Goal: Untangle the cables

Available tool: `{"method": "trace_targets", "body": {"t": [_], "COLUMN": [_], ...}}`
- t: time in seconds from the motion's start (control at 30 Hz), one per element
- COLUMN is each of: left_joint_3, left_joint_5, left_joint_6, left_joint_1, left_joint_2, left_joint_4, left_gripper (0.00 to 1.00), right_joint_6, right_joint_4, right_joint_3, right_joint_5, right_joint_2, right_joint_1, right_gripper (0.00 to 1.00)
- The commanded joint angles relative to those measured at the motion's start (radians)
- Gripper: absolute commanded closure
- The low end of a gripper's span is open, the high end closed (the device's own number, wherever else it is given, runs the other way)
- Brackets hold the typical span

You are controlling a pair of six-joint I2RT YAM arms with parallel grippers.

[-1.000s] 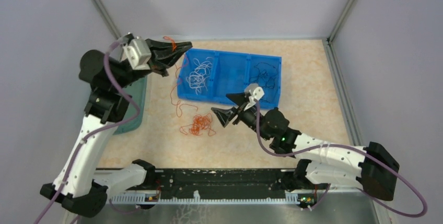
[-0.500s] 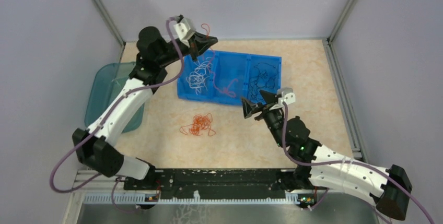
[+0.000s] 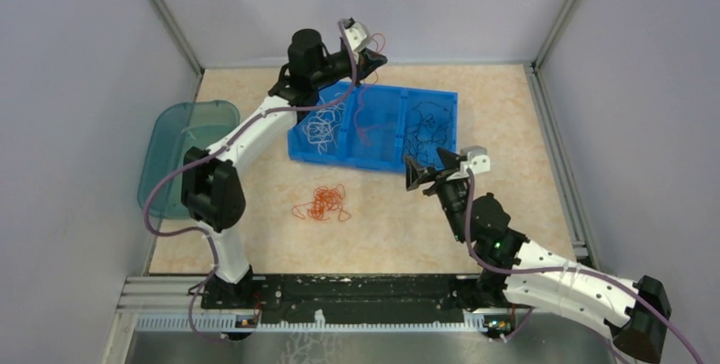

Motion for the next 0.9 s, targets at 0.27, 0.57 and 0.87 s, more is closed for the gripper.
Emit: {"method": "trace_targets", "body": {"t": [0.27, 0.57, 0.87], "left_joint_3": [0.054, -0.018, 0.033], "left_joint_5": [-0.137, -0.380, -0.355], "left_joint_6": [0.116, 0.255, 0.187], "left_joint_1": [-0.052, -0.093, -0.082], "left_joint_2": [0.101, 0.092, 0.038], "left_joint_4": [-0.114, -0.345, -0.456], "left_gripper": [0.90, 0.54, 0.31], "right_joint_6": [-0.033, -0.006, 0.038], "right_joint_4": [0.034, -0.037, -0.155], "right_joint_3": [0.013, 0.062, 0.143], "right_joint_5": [0.008, 0.025, 0.018], "right_joint_2": [0.012, 0.016, 0.063], "right_joint_1": [-0.019, -0.030, -0.040], "right_gripper": [0.15, 0.14, 0.13]}}
